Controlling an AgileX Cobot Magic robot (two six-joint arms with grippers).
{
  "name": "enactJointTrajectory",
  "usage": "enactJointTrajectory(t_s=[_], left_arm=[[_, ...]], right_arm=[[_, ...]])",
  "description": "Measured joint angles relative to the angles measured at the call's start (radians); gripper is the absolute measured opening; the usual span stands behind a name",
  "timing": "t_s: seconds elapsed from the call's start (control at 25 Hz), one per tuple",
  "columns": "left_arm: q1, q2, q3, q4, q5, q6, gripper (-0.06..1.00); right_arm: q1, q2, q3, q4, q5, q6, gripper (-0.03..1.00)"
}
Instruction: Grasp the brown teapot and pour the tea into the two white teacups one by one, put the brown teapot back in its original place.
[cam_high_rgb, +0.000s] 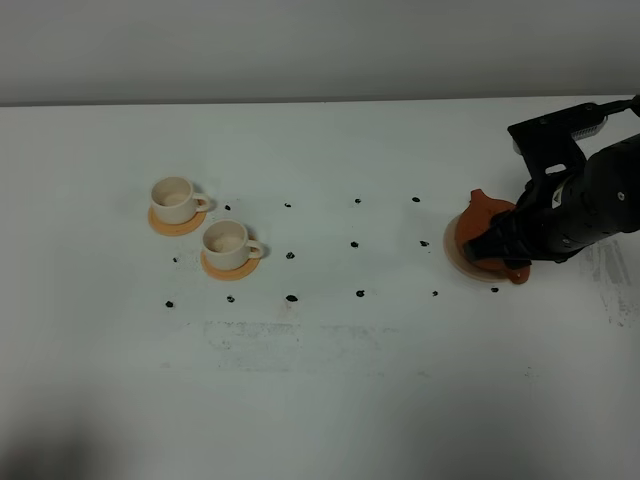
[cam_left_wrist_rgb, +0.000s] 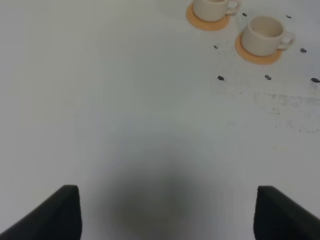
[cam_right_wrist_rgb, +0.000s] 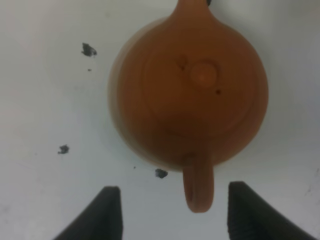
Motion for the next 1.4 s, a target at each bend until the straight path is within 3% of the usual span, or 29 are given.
enactJointTrajectory(t_s=[1.4], left_arm=[[0.0, 0.0, 0.0, 0.0, 0.0, 0.0, 0.67]], right_arm=[[-0.053, 0.143, -0.04, -0.028, 0.0, 0.052, 0.46]])
